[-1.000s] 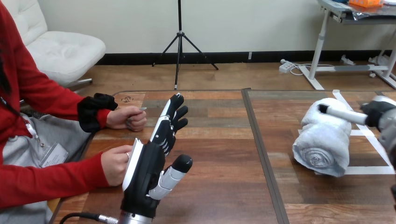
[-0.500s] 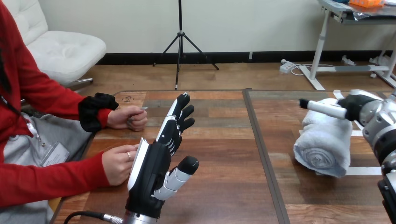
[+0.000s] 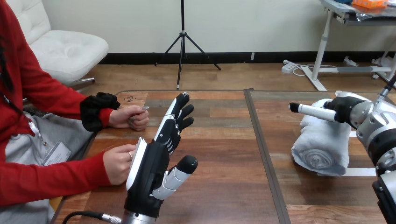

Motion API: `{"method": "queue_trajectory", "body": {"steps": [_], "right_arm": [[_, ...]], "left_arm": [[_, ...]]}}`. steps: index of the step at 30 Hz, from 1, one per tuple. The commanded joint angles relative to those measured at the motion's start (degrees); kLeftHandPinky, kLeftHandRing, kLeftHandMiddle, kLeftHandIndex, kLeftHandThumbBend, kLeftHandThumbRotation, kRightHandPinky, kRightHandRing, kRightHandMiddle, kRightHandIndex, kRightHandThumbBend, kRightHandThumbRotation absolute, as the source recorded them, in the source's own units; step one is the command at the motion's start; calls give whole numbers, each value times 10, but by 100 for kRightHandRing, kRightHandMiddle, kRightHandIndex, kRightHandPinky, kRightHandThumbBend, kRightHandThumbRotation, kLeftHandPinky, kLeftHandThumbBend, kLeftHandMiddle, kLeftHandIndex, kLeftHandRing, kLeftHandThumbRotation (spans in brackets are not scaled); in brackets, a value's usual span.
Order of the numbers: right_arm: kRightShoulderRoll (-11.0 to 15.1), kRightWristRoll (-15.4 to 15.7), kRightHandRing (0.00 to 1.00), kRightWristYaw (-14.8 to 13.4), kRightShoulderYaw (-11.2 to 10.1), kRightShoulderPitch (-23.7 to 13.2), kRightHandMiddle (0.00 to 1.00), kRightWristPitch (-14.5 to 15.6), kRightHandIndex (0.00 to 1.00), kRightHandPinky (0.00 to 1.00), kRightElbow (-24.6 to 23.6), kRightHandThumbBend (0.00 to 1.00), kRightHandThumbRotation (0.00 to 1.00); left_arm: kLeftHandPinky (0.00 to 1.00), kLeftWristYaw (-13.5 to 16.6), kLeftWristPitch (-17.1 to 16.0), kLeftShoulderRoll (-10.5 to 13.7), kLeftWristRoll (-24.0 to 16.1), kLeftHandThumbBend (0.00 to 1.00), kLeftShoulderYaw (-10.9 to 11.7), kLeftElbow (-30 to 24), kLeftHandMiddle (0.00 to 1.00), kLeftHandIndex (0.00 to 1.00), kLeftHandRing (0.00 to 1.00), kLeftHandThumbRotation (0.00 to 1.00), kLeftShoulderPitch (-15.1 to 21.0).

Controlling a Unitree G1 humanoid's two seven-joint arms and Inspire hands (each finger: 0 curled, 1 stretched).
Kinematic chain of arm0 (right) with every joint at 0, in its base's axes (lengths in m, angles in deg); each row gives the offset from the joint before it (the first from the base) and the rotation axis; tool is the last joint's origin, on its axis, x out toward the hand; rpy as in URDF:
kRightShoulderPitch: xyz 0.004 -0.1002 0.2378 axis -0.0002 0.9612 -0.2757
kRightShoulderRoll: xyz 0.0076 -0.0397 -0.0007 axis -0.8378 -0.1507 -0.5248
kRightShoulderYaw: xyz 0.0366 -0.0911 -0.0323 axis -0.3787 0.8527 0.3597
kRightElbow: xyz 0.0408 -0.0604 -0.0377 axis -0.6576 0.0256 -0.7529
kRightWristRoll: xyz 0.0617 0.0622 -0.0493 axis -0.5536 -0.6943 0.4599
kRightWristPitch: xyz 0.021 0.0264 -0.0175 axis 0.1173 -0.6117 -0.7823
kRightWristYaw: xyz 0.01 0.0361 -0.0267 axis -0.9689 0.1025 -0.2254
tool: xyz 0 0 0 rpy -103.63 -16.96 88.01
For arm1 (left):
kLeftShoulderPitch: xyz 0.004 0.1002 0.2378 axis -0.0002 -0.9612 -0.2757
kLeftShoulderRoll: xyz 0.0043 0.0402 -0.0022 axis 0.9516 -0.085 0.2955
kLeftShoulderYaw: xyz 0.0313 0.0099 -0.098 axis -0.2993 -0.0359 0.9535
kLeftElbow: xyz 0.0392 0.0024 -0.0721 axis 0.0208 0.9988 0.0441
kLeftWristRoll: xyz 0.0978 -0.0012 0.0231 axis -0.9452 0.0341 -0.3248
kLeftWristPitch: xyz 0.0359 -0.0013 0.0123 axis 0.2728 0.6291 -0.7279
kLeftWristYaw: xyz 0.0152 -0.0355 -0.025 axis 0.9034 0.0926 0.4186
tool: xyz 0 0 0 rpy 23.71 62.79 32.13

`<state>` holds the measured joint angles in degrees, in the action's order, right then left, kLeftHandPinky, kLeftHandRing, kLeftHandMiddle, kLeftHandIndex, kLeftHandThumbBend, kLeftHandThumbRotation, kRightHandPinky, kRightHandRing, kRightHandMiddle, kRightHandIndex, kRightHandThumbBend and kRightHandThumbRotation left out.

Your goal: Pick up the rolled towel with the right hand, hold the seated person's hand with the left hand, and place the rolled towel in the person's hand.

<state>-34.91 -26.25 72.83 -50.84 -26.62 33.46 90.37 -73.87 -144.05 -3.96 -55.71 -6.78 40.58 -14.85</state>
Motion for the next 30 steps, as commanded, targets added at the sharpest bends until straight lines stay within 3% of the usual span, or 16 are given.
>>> {"method": "queue_trajectory", "body": {"steps": [1, 13, 19, 22, 23, 25, 26, 27, 30], "right_arm": [[-12, 0, 100, 3, 3, -39, 100, -4, 100, 100, 7, 82, 100], [-30, 25, 100, 5, 34, -39, 100, -16, 100, 100, 9, 82, 100], [-39, 32, 100, 9, 42, -38, 100, -2, 100, 100, 11, 81, 100], [-42, 59, 100, 10, 69, -33, 100, -3, 99, 97, 14, 82, 100], [-46, 54, 100, -18, 62, -29, 100, 12, 99, 96, 14, 82, 100], [-50, 44, 92, -53, 49, -24, 96, 31, 96, 80, 13, 88, 97], [-55, 28, 89, -83, 30, -19, 95, 46, 95, 73, 11, 90, 96], [-57, 17, 80, -101, 17, -17, 88, 56, 93, 59, 11, 94, 87], [-63, -20, 70, -164, -21, -6, 82, 62, 89, 47, 6, 97, 76]], "left_arm": [[88, 5, -13, -1, -1, 100, -3, -34, 97, 95, 93, 88, 17], [86, 15, -7, 0, -8, 100, -2, -55, 97, 95, 93, 89, 0], [85, 21, -5, 1, -17, 100, 1, -70, 96, 95, 93, 91, -10], [85, 18, 3, 4, -10, 100, -2, -85, 96, 95, 93, 91, -20], [85, 17, 2, 5, -7, 100, -2, -86, 96, 95, 93, 91, -21], [85, 16, 1, 6, -5, 100, -2, -88, 96, 95, 92, 91, -22], [85, 15, 1, 6, -2, 100, -2, -90, 96, 95, 92, 91, -24], [85, 15, 1, 7, 0, 100, -2, -91, 96, 95, 92, 90, -25], [85, 11, 1, 8, 8, 100, -4, -94, 96, 94, 92, 89, -29]]}}
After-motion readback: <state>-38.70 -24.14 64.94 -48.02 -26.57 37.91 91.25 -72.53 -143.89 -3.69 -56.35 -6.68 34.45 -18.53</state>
